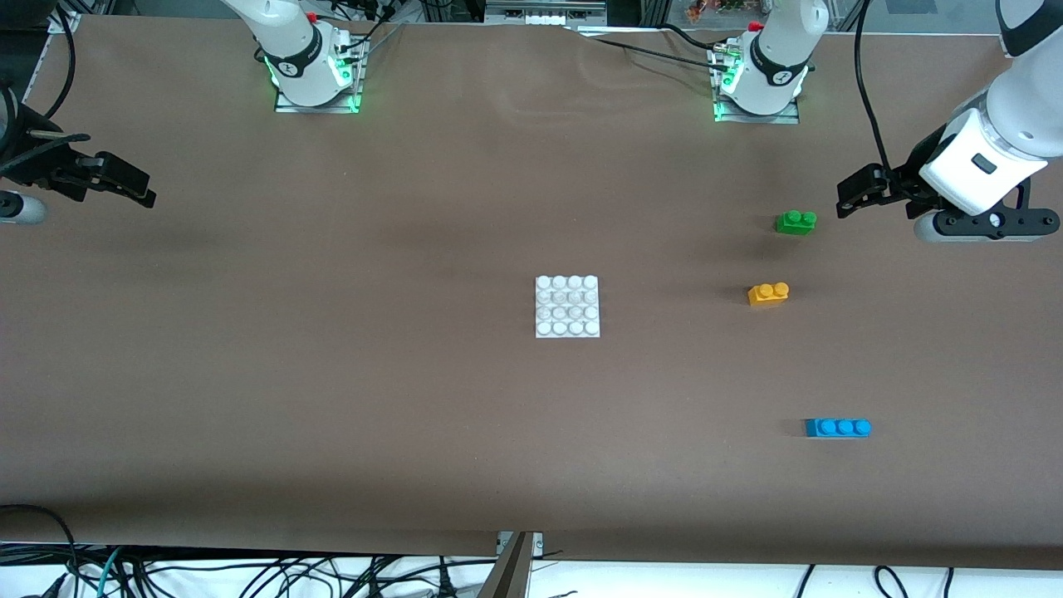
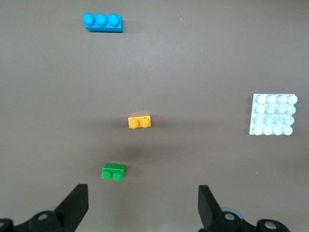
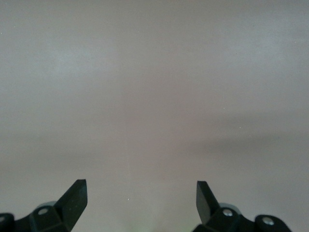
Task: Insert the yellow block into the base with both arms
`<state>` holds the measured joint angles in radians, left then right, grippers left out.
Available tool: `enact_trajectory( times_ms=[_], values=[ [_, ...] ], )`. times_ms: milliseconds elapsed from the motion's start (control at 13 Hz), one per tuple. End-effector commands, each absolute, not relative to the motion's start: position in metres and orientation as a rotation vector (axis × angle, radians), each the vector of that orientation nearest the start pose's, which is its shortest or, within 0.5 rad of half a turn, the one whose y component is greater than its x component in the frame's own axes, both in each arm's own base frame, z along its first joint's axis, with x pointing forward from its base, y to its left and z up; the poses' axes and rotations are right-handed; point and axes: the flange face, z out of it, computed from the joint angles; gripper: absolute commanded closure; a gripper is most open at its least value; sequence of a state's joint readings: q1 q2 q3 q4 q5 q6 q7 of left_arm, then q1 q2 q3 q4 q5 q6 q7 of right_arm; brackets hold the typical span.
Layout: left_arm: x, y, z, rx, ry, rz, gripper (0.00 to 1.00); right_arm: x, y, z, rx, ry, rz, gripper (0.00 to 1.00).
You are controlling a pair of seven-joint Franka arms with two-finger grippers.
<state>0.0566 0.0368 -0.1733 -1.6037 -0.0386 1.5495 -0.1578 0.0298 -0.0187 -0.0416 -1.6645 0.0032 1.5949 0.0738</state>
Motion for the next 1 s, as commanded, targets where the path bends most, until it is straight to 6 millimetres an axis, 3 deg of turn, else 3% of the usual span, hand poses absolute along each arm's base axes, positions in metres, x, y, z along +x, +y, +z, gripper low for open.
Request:
enact_trajectory(
  times_ms=[0, 308, 540, 694, 925],
  values=[
    [0.557, -0.069, 0.592, -3.162, -0.076, 0.135, 0.00, 0.546, -0.006, 0.593, -3.116, 0.140, 0.075, 0.00],
    [0.558, -0.069, 0.591, -3.159, -0.073, 0.129, 0.00, 0.546, -0.006, 0.593, -3.116, 0.140, 0.075, 0.00],
    [0.561, -0.057, 0.585, -3.158, -0.108, 0.128, 0.00, 0.546, -0.006, 0.593, -3.116, 0.140, 0.073, 0.00],
    [0.566, -0.036, 0.580, -3.160, -0.166, 0.135, 0.00, 0.546, -0.006, 0.593, -3.116, 0.140, 0.073, 0.00],
    [0.583, -0.023, 0.535, -3.176, -0.212, 0.109, 0.00, 0.546, -0.006, 0.593, -3.116, 0.143, 0.070, 0.00]
  ],
)
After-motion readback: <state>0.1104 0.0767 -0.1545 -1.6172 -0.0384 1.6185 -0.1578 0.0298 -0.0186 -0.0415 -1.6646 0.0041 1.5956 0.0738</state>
